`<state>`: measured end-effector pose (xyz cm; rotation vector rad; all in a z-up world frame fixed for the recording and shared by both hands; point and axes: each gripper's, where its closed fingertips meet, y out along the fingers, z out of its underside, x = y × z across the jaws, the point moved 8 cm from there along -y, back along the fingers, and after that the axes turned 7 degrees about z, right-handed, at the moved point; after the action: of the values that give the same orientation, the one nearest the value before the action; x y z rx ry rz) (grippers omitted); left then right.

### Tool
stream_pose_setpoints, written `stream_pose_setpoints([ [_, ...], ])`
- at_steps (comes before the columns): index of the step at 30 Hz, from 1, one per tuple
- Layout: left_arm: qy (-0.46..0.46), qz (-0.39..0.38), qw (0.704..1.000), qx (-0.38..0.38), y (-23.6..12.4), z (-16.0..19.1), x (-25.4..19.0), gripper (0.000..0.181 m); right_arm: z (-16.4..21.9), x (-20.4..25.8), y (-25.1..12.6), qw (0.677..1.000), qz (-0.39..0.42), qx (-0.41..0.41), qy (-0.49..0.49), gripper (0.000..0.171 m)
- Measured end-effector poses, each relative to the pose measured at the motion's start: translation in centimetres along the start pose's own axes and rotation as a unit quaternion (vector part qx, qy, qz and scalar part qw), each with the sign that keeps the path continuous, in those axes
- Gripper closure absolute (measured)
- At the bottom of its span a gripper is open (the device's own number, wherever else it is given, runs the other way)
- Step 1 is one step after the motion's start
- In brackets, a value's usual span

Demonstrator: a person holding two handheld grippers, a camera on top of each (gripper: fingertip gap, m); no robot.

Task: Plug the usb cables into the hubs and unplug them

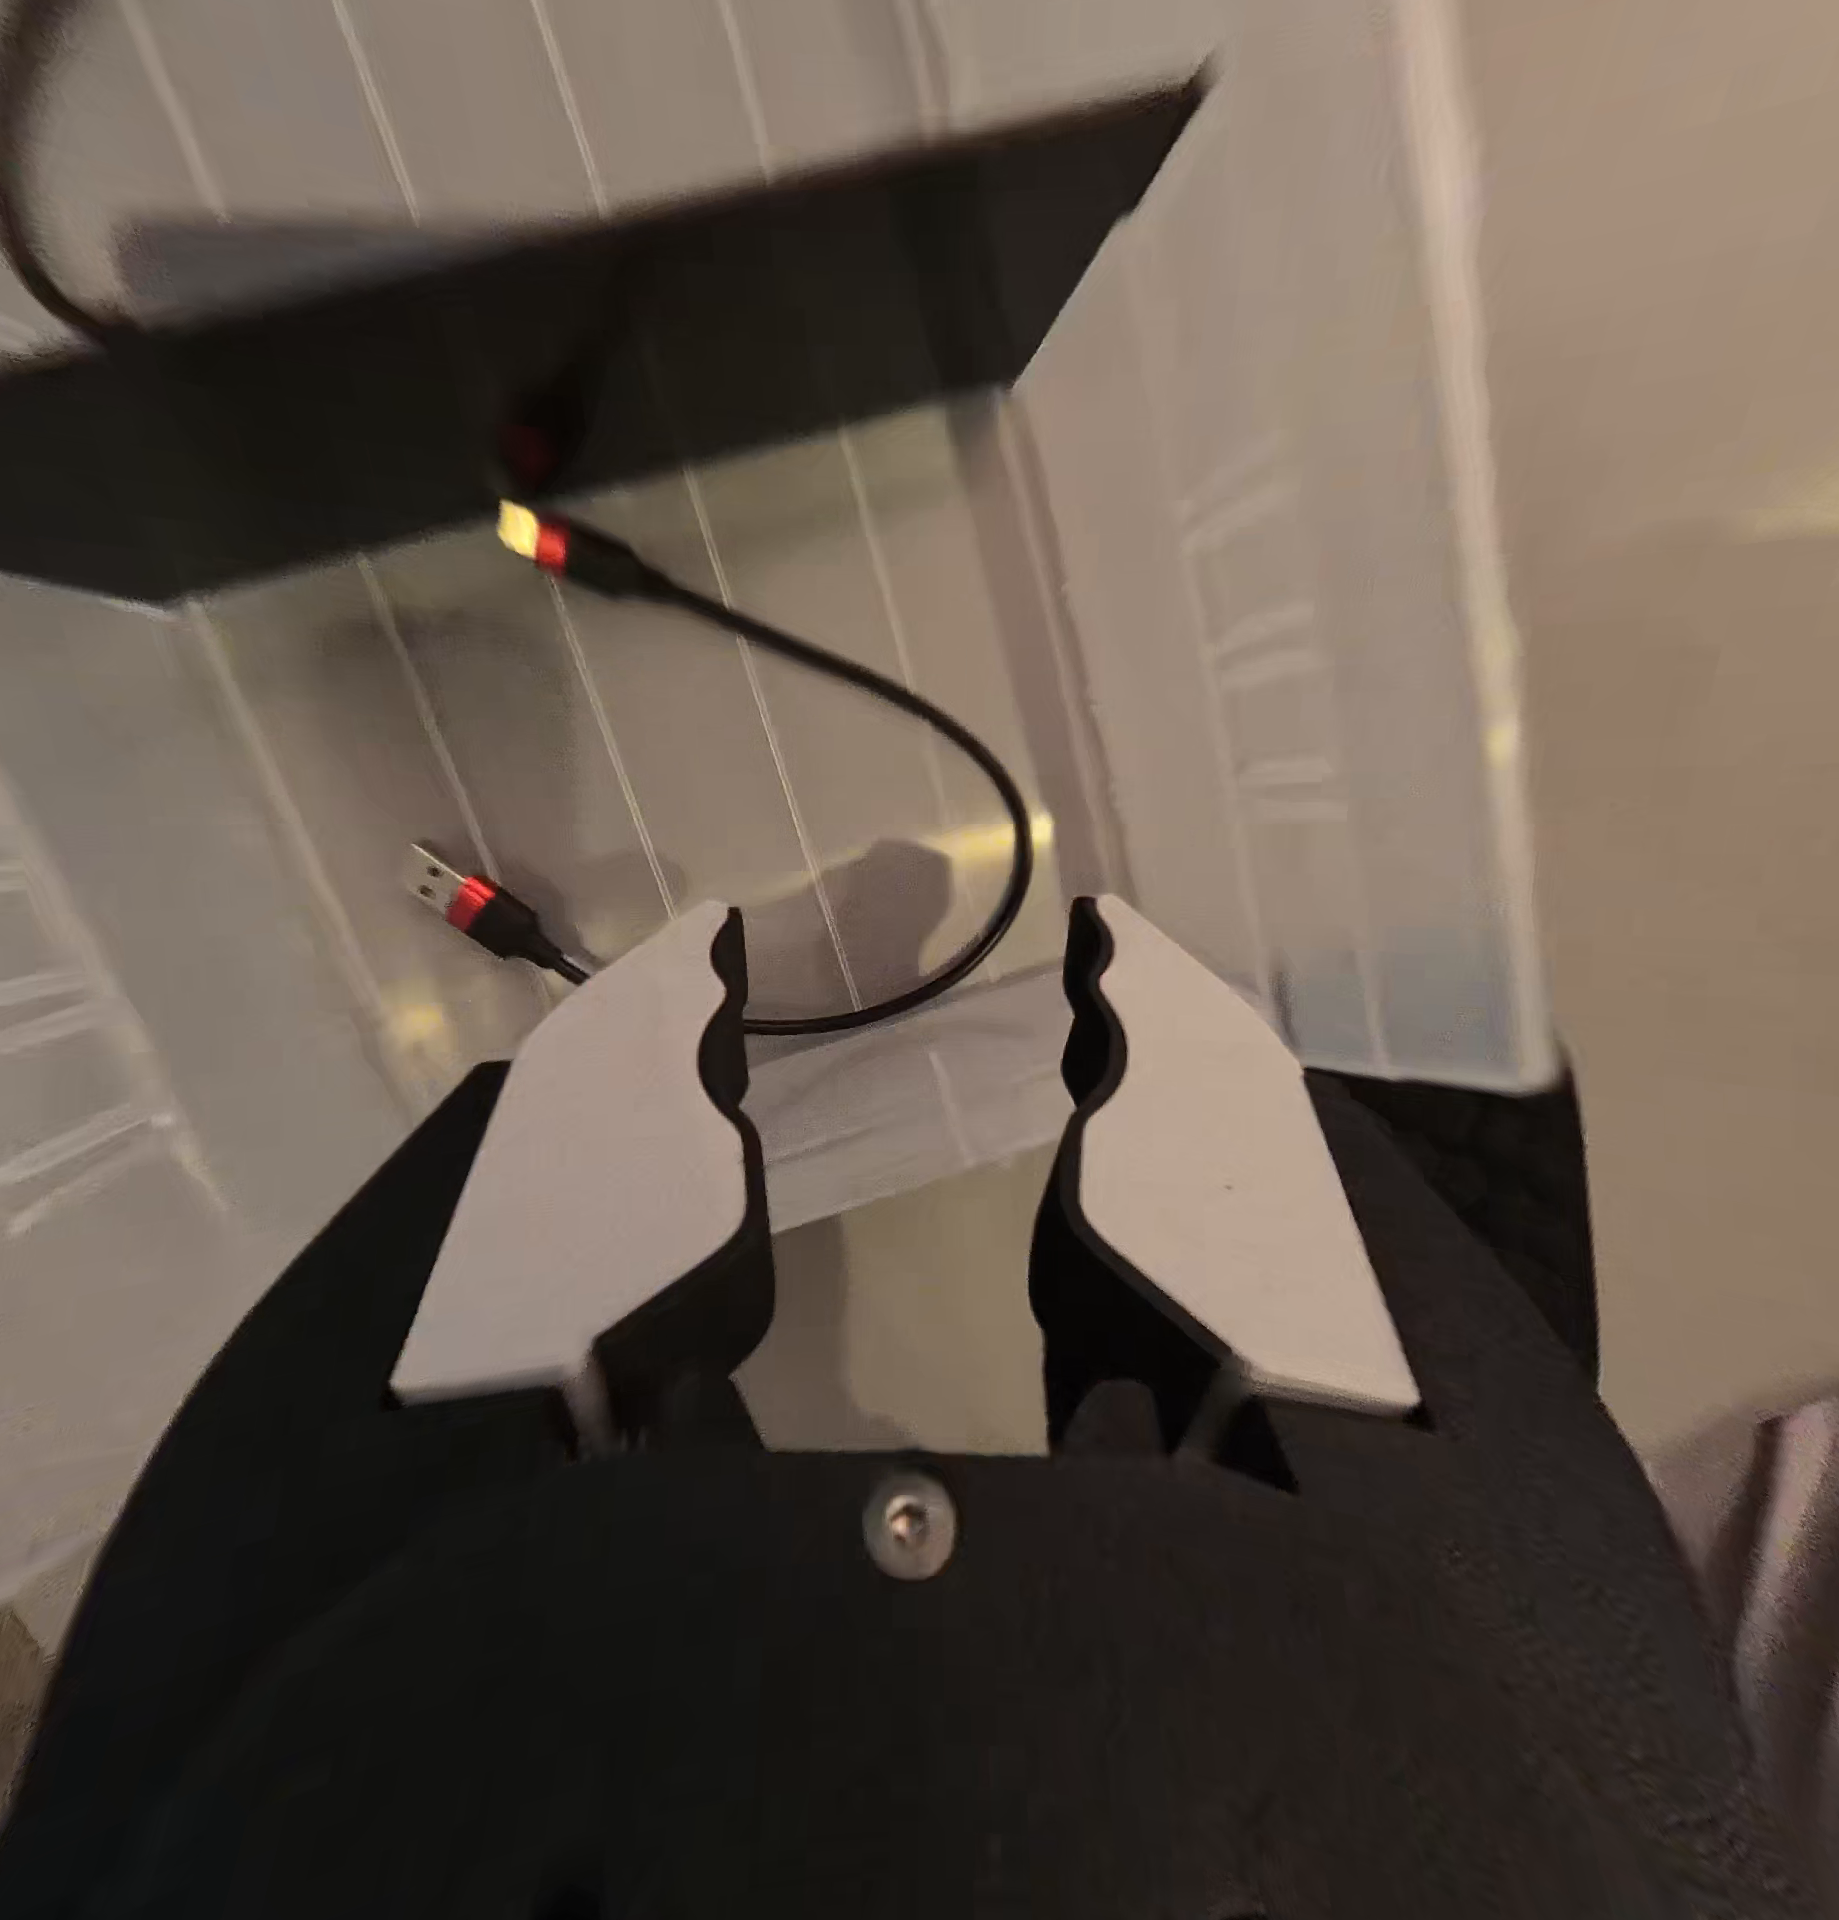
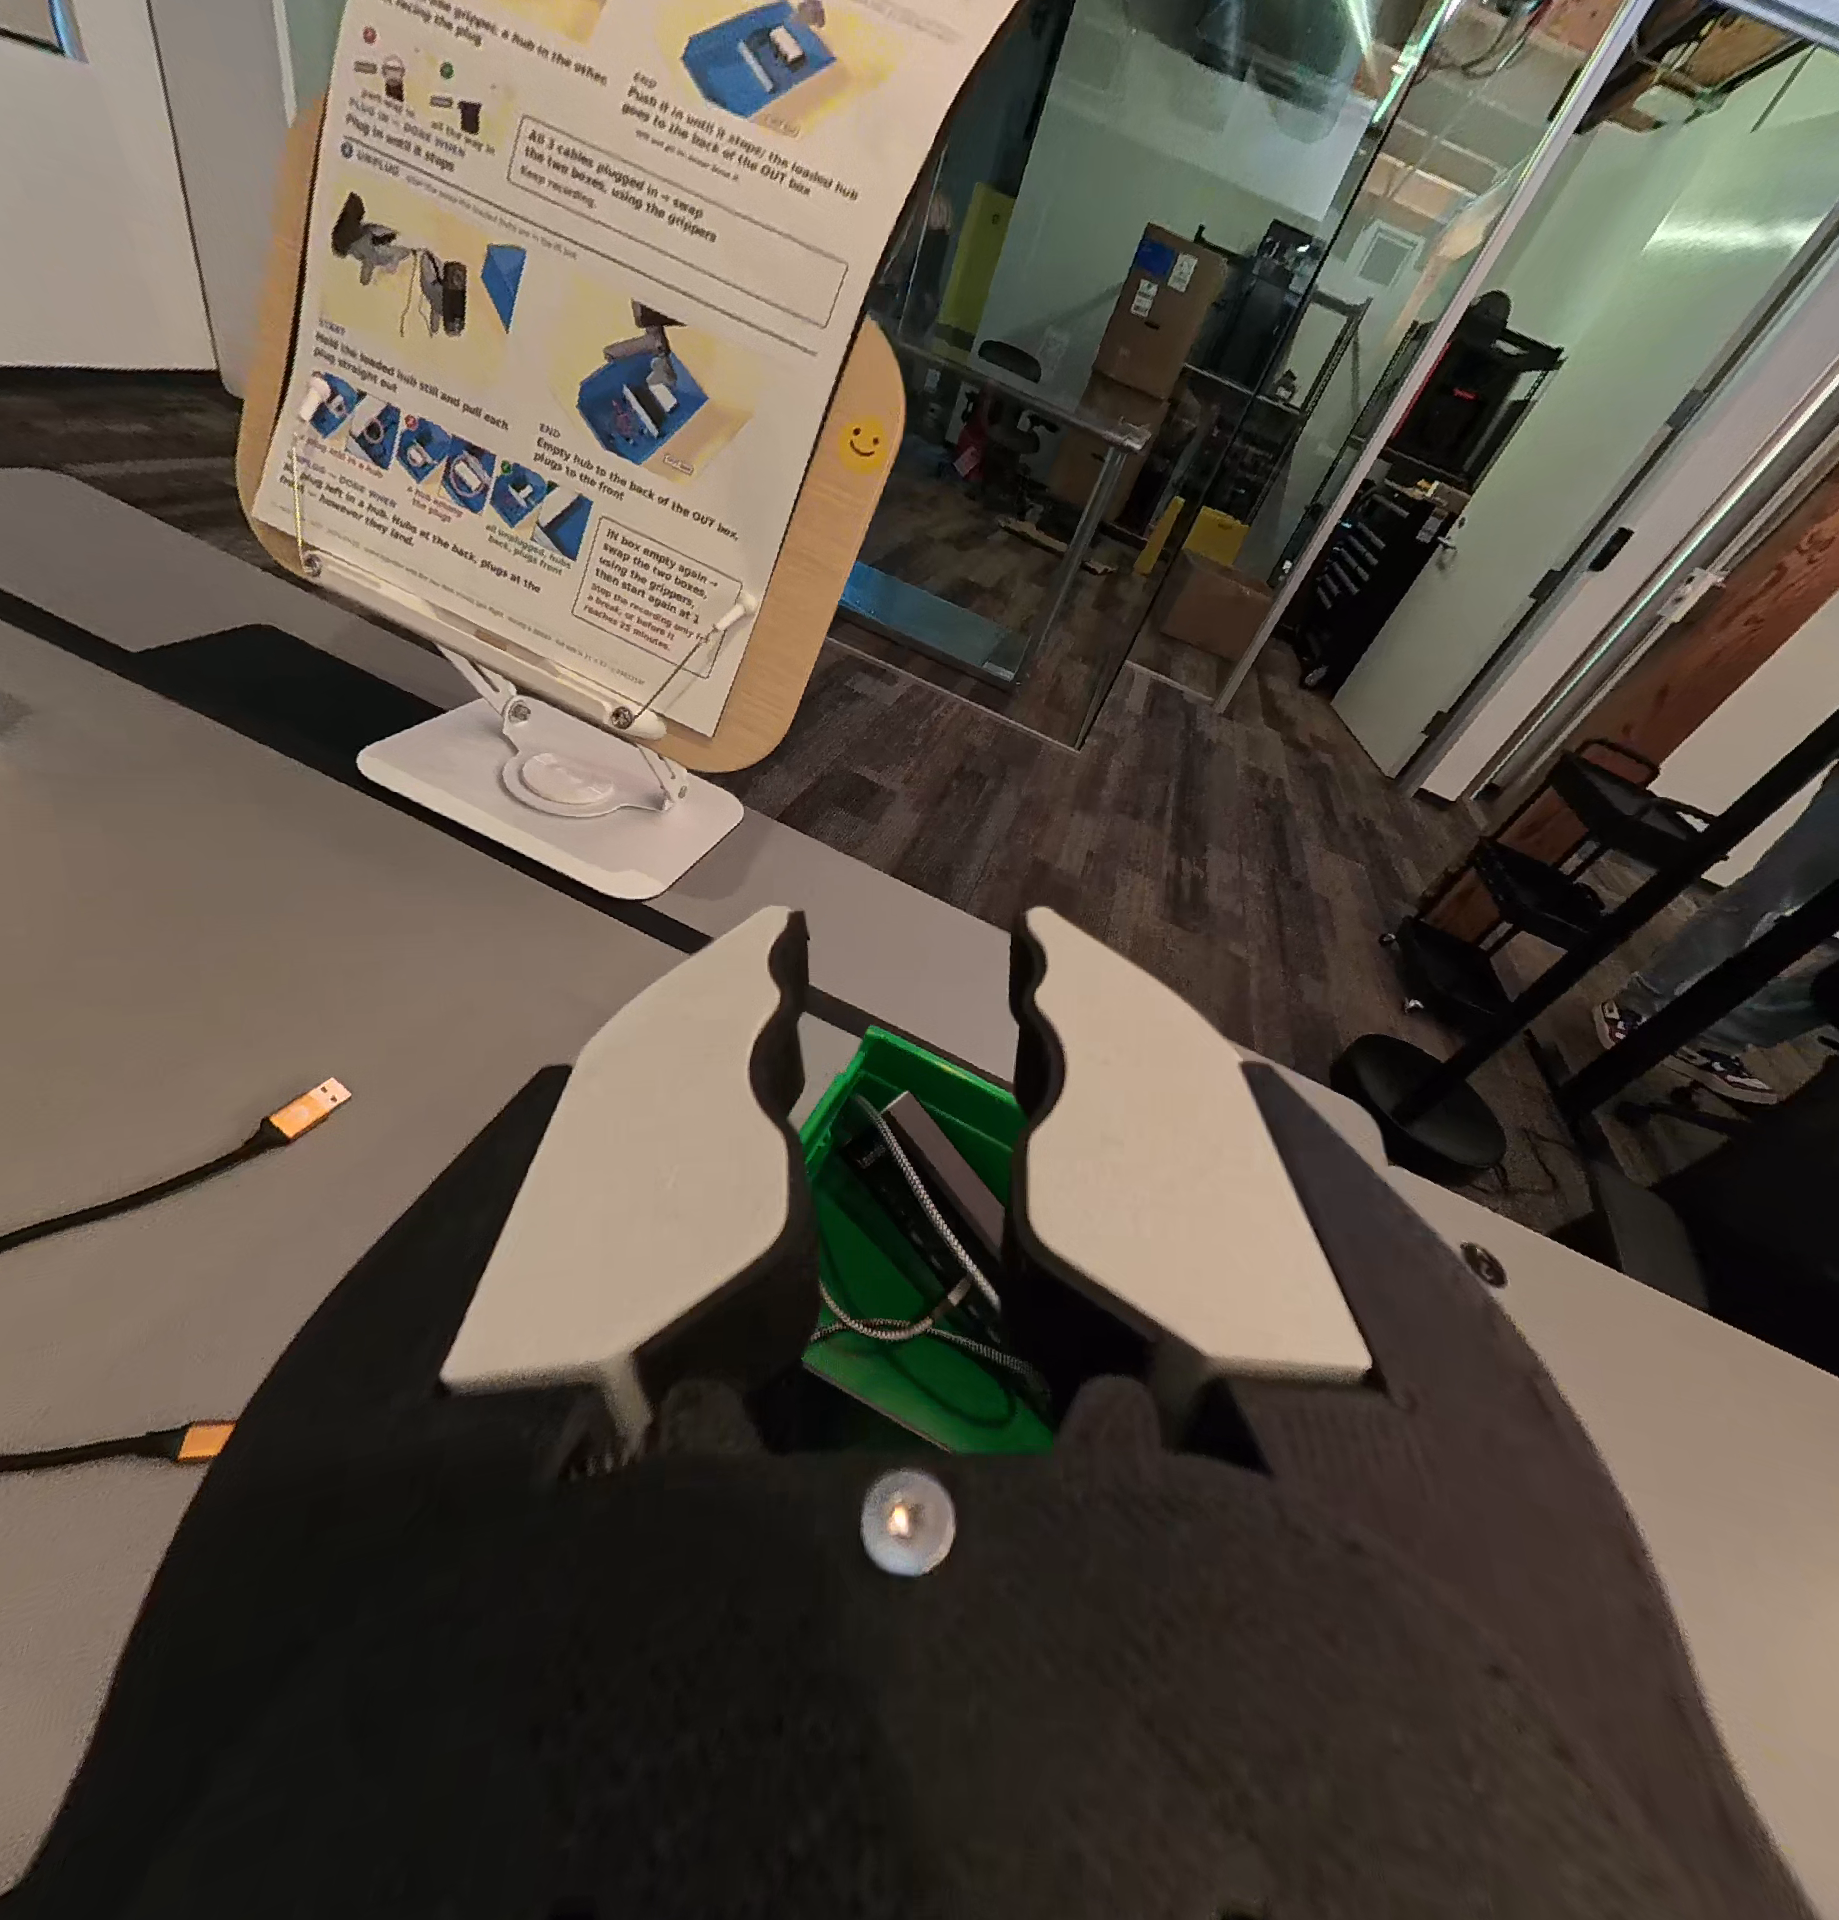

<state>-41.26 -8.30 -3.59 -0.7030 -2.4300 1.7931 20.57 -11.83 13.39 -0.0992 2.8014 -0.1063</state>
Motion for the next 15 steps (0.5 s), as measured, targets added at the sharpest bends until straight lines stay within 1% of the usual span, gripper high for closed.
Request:
stream_pose_setpoints([
  [1, -0.010, 0.002, 1.000, 0.017, 0.9, -0.1, 0.1, 0.121, 0.1, 0.2, 0.2, 1.000, -0.002, 0.006, -0.004, 0.134],
  [3, -0.008, 0.004, 0.999, 0.033, 2.2, -0.4, -0.1, 0.120, 0.4, 0.4, 0.6, 1.000, 0.001, 0.017, -0.011, 0.134],
  [5, 0.004, -0.012, 0.999, 0.047, 2.9, -0.7, -0.5, 0.119, 0.5, 0.5, 0.8, 1.000, 0.002, 0.023, -0.015, 0.133],
  [7, 0.011, -0.004, 0.999, 0.053, 3.3, -1.0, -1.2, 0.119, 0.7, 0.4, 0.9, 1.000, 0.001, 0.026, -0.012, 0.134],
  [9, 0.017, -0.016, 0.998, 0.058, 3.3, -1.4, -1.3, 0.118, 0.9, 0.2, 1.0, 1.000, 0.001, 0.029, -0.009, 0.134],
  [13, 0.013, -0.041, 0.993, 0.111, 3.7, -2.0, -1.0, 0.118, 1.1, -0.1, 0.9, 0.999, 0.006, 0.033, -0.007, 0.134],
  [15, 0.003, -0.060, 0.991, 0.123, 3.9, -2.4, -0.7, 0.118, 1.1, -0.2, 0.8, 0.999, 0.007, 0.031, -0.004, 0.134],
])
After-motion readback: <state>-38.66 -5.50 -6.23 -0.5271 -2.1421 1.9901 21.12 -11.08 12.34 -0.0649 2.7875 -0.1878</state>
